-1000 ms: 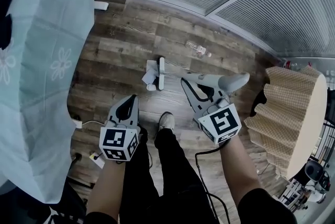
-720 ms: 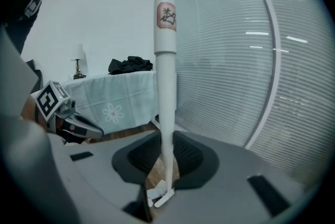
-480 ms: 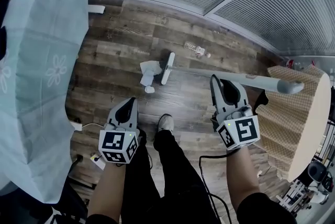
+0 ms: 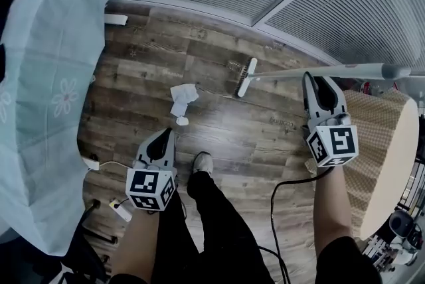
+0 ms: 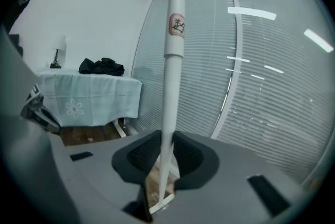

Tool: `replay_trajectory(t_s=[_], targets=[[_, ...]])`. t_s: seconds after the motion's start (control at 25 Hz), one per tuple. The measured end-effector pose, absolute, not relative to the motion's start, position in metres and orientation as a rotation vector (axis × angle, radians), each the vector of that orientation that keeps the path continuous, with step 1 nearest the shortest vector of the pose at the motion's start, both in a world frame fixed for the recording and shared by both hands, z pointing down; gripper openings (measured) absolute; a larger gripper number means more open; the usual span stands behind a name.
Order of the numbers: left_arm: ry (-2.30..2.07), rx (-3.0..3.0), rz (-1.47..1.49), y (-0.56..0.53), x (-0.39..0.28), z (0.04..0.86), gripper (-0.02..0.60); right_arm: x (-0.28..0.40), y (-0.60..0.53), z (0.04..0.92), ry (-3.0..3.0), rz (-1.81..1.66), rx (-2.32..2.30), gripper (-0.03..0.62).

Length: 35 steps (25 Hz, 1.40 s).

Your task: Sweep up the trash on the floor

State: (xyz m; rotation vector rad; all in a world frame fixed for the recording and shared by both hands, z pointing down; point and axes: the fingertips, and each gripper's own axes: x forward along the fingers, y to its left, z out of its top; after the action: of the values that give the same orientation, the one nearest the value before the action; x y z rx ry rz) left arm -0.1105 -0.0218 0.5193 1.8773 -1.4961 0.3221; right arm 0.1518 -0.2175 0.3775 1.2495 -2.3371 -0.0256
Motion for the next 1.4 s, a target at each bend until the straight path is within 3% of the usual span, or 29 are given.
replay_trajectory(t_s=[0.32,0.64,1.4], targets=[[-1.491,1.87,0.363,-0.028,-0.087,0.525,-0.005,0.163,-0.28,0.462,-2.171,-0.27,0.902,0.083],[-1.456,1.871,0.406,-0.022,-0.072,0.53,-0.005,0.105,-0.251,0.534,-2.284,-0.054,0.815,0.083],[-1.503,1.839,0.358,0.001,-0.109,0.514,-0.005,0.005,-0.143,0.496,-2.502,0.038,0.656,0.084]])
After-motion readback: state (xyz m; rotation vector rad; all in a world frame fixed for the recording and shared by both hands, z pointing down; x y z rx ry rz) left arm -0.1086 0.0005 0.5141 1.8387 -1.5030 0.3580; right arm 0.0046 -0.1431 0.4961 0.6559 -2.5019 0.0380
